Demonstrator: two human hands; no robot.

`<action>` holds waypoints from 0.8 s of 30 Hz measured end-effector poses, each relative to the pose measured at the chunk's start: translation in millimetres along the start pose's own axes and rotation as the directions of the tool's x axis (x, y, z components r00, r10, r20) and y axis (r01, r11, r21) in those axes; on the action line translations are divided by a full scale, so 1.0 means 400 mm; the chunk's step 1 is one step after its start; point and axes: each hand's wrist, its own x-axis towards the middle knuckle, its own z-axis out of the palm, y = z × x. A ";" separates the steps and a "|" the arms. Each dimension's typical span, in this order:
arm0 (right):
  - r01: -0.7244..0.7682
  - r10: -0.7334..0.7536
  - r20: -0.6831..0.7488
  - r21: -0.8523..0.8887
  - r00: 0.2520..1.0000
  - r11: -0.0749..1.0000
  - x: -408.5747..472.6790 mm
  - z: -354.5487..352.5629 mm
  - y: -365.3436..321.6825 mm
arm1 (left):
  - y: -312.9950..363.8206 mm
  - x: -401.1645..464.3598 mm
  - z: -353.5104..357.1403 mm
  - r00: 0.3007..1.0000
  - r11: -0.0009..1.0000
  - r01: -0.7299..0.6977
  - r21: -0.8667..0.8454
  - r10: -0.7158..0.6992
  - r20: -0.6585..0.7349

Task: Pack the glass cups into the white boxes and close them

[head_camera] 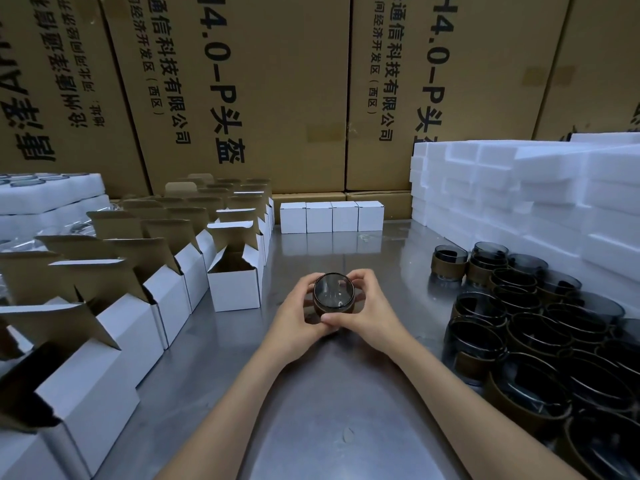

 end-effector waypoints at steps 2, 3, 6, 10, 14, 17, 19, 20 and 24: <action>0.041 -0.041 0.002 0.001 0.999 0.999 -0.002 -0.002 -0.002 | -0.001 0.001 0.002 0.999 1.000 -0.018 0.001 0.018 -0.027; 0.052 -0.052 0.006 -0.001 0.999 0.999 -0.003 -0.003 -0.002 | -0.001 0.002 0.001 0.999 1.000 -0.024 0.005 0.025 -0.039; 0.059 -0.059 0.012 -0.007 0.998 0.998 -0.004 -0.005 -0.001 | -0.007 0.005 -0.001 0.997 0.998 -0.051 0.023 0.052 -0.050; 0.053 -0.053 0.011 -0.009 0.999 0.999 -0.003 -0.005 0.000 | -0.011 0.006 -0.002 0.996 0.997 -0.074 0.037 0.076 -0.054; 0.043 -0.043 0.005 0.010 0.999 0.999 -0.006 -0.004 -0.006 | -0.009 0.004 -0.002 0.998 0.998 -0.058 0.035 0.059 -0.037; 0.013 -0.010 -0.021 0.128 1.000 0.992 -0.009 -0.003 -0.016 | -0.012 0.002 -0.006 0.999 0.997 -0.034 0.071 0.034 0.007; -0.049 0.065 -0.051 0.273 0.997 0.961 -0.010 -0.004 -0.023 | -0.011 0.001 -0.007 1.000 0.995 -0.021 0.096 0.020 0.013; -0.081 0.104 -0.058 0.316 0.993 0.945 -0.010 -0.003 -0.027 | -0.009 0.000 -0.006 1.000 0.996 -0.017 0.084 0.017 -0.001; -0.134 0.146 -0.011 0.332 0.989 0.934 -0.012 -0.002 -0.039 | 0.004 0.004 -0.004 0.994 0.999 -0.013 0.033 0.017 -0.104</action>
